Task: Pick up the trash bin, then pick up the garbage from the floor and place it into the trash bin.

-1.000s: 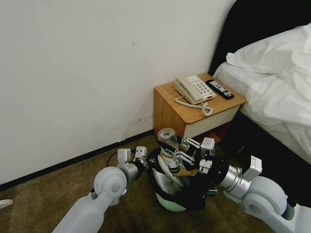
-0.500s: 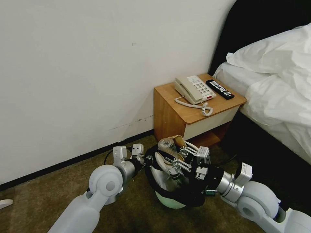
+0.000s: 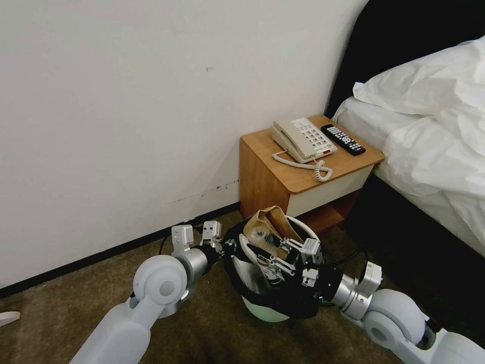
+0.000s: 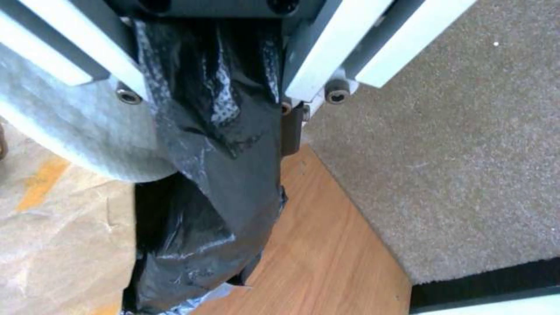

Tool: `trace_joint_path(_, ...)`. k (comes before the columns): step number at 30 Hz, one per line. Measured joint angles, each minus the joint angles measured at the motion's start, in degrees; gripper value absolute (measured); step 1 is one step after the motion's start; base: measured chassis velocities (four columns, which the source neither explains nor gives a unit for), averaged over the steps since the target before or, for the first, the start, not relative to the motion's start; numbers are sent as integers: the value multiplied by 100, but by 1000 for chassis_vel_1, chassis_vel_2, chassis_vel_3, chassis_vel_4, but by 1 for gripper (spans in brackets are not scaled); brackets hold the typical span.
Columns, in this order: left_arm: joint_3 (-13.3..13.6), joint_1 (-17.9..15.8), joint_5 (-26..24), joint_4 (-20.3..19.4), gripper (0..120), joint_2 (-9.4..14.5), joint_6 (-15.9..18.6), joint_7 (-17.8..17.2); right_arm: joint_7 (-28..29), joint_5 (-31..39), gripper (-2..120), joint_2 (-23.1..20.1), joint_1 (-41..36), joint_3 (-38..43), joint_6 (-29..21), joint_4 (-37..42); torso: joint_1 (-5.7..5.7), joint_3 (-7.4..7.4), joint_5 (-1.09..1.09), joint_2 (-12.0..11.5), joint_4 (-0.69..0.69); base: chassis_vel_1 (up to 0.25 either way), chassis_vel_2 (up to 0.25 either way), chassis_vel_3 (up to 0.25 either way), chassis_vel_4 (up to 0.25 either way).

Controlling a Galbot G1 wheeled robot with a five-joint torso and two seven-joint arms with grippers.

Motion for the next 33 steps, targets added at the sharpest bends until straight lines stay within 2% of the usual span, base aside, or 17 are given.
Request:
trace_joint_path(11,-92,18,-245,-93,4,36,0,-90,-12,-139,36,95,82,-170,61,-230,0,0,0,0,0,0,0,0,0)
trace_joint_path(33,-319,76,-430,-135,4,67,-1,-134,-54,-337,36,152,129,-232,154,-559,0,0,0,0,0,0,0,0,0)
